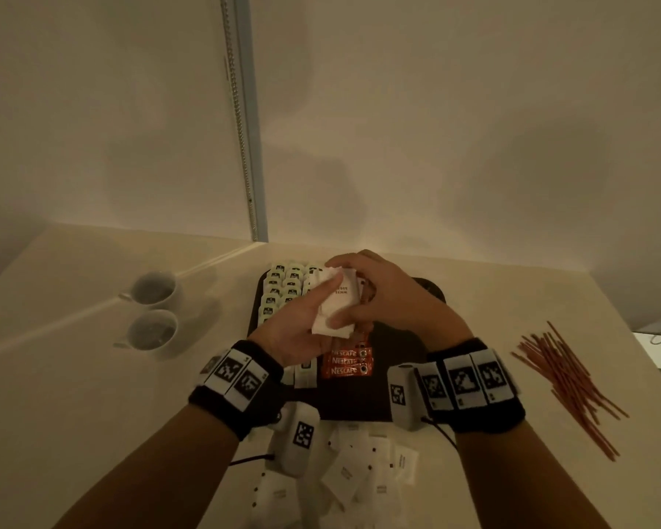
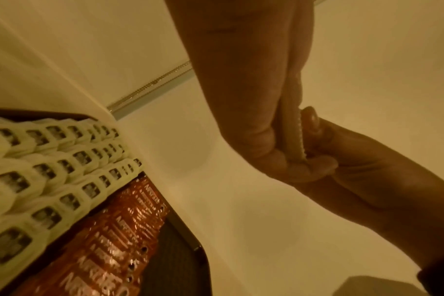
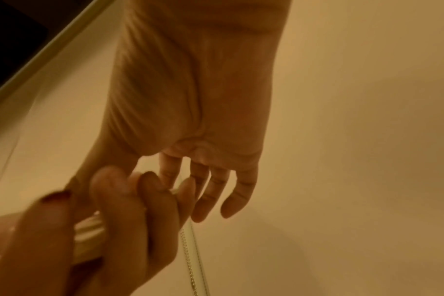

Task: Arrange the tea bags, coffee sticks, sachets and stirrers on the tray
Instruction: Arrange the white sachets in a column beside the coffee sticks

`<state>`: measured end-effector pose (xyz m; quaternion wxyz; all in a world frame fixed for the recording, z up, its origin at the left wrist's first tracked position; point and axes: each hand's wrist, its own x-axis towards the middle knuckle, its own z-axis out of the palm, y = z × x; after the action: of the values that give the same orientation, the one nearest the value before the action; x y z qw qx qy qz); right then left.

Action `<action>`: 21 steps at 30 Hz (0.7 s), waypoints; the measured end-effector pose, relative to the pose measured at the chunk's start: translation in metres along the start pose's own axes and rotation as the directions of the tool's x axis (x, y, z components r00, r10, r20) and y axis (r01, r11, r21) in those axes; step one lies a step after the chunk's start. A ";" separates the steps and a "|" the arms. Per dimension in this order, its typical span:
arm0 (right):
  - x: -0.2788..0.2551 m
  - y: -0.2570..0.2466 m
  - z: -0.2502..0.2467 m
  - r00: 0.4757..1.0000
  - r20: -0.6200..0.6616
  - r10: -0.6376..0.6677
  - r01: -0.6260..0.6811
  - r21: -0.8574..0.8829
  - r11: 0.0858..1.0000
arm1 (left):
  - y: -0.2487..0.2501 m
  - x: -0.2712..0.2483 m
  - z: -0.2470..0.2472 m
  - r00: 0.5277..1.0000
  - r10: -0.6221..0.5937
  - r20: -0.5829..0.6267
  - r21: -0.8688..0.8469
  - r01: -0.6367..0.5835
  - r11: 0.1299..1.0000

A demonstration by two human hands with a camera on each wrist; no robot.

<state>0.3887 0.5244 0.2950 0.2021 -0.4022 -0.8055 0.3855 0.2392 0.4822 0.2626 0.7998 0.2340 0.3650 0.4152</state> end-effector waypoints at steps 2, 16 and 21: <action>-0.001 0.006 0.002 0.998 -0.061 0.009 -0.005 0.066 0.998 | 0.003 0.005 -0.001 1.000 -0.001 -0.030 0.074 0.003 0.997; -0.001 0.024 0.003 0.953 -0.293 0.076 -0.008 0.227 0.974 | 0.004 0.022 -0.008 0.980 0.131 -0.148 -0.020 -0.135 0.991; -0.006 0.033 -0.002 0.954 -0.233 0.189 -0.097 0.356 0.929 | -0.006 0.028 -0.005 0.953 0.225 -0.201 0.170 -0.192 0.967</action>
<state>0.4098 0.5327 0.2706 0.3450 -0.4667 -0.6608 0.4759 0.2493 0.5030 0.2448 0.6867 0.2830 0.4537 0.4924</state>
